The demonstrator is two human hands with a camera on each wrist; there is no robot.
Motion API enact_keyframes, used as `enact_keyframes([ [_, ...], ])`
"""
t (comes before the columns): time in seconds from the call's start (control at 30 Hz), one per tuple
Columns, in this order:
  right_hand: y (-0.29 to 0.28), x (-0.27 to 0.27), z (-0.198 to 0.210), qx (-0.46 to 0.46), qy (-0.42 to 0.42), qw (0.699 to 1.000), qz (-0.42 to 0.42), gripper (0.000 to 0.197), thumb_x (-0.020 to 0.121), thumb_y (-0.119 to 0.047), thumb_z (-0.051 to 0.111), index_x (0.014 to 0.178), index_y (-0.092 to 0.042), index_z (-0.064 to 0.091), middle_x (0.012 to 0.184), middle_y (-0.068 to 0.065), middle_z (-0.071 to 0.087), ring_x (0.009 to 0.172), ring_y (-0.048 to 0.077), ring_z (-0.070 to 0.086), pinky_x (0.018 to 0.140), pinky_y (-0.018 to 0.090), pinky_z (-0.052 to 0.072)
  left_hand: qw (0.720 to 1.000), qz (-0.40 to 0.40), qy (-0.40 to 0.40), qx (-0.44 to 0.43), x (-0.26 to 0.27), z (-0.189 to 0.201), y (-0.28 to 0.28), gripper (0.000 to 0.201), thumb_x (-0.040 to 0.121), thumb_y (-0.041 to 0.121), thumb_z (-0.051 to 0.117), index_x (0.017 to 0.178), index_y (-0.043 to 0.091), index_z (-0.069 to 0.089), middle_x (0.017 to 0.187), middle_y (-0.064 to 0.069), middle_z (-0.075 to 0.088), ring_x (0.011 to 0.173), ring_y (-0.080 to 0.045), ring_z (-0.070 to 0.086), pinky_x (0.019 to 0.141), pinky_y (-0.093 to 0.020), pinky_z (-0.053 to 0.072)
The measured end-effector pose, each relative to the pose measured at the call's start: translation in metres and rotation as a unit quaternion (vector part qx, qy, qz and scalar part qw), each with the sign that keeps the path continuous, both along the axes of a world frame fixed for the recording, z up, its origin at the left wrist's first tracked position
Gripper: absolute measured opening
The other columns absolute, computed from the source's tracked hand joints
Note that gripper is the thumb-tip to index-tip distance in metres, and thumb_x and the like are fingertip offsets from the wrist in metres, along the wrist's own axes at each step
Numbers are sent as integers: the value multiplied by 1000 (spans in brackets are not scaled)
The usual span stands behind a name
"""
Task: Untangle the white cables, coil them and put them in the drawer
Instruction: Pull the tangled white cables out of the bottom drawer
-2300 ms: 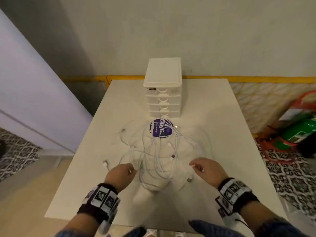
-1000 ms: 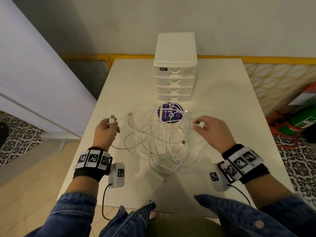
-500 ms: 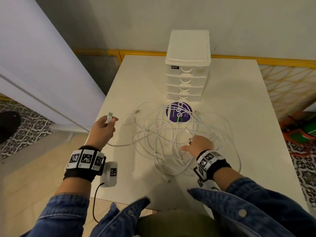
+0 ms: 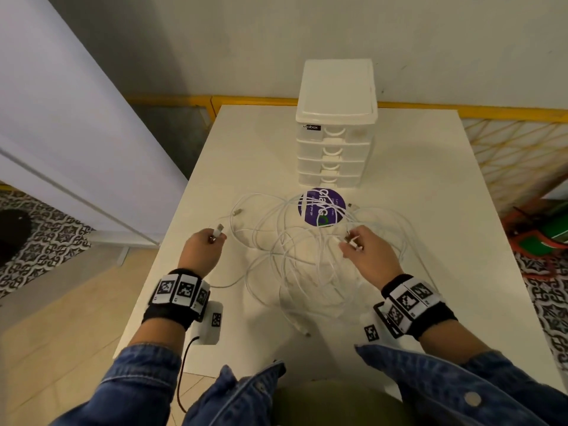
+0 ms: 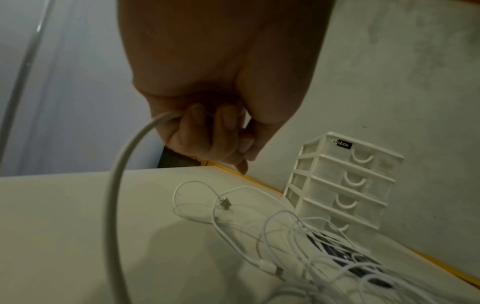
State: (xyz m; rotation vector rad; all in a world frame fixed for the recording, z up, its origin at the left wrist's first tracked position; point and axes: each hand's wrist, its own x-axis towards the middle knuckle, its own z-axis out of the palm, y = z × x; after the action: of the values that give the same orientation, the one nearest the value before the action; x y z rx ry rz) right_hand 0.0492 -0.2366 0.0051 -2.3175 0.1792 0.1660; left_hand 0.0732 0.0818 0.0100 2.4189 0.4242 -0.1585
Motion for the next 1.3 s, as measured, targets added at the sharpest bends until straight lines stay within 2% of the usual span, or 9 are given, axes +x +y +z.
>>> enact_keyframes([
  [0.17,6,1,26,65,-108,992,18,15,95,-30,47,99,-20,58,75,-10,59,62,10,52,61,21,39,999,13,9,34,18,-8,3,32,94,24,53,92,-5,65,86,-21,64,82,-34,56,68,-31,35],
  [0.3,7,2,19,68,-62,995,49,17,96,-26,44,93,-13,55,86,-1,63,80,15,57,69,26,40,998,-15,-14,67,42,-16,0,34,95,23,53,93,-10,63,100,-27,59,91,-39,56,74,-33,37],
  [0.43,11,1,16,145,-38,987,54,13,98,-14,39,91,-20,49,72,-5,64,73,18,61,77,30,48,992,-93,-49,76,68,-22,-10,29,93,17,58,103,-9,65,112,-25,58,102,-39,57,87,-37,42],
  [0.63,10,13,50,221,-174,960,3,16,99,-15,39,92,-26,48,67,-5,52,61,7,50,66,21,44,967,-163,97,172,99,-28,-21,37,97,25,49,122,1,59,128,-21,48,115,-38,51,99,-41,41],
  [0.87,6,23,73,290,-258,921,-42,18,99,-15,34,97,-24,49,58,-10,47,60,17,47,71,35,48,970,-90,114,197,101,-38,-22,33,98,27,44,124,13,59,128,-20,41,101,-41,58,93,-44,46],
  [0.97,4,27,76,286,-273,918,-38,19,100,-14,34,99,-24,50,58,-8,45,57,17,43,61,24,42,978,-78,70,181,100,-33,-24,33,98,27,46,123,12,60,129,-22,35,92,-43,59,90,-45,49],
  [1.1,1,35,49,137,-126,982,22,16,99,-24,39,107,-19,52,76,-15,54,63,-1,51,64,21,39,983,-85,27,159,101,-15,-34,35,98,27,46,127,13,59,127,-24,38,88,-43,59,88,-44,49],
  [1.2,-1,29,12,9,31,999,41,20,99,-30,39,105,-15,50,95,1,64,85,18,61,73,29,41,982,-100,31,155,101,0,-43,37,99,28,46,131,14,55,128,-24,38,87,-41,60,89,-41,48],
  [1.3,-3,15,-7,26,145,986,78,18,99,-29,37,105,-15,47,77,1,66,69,21,64,69,30,46,979,-118,30,162,100,16,-51,39,99,28,46,135,13,52,131,-26,37,89,-40,60,91,-39,45],
])
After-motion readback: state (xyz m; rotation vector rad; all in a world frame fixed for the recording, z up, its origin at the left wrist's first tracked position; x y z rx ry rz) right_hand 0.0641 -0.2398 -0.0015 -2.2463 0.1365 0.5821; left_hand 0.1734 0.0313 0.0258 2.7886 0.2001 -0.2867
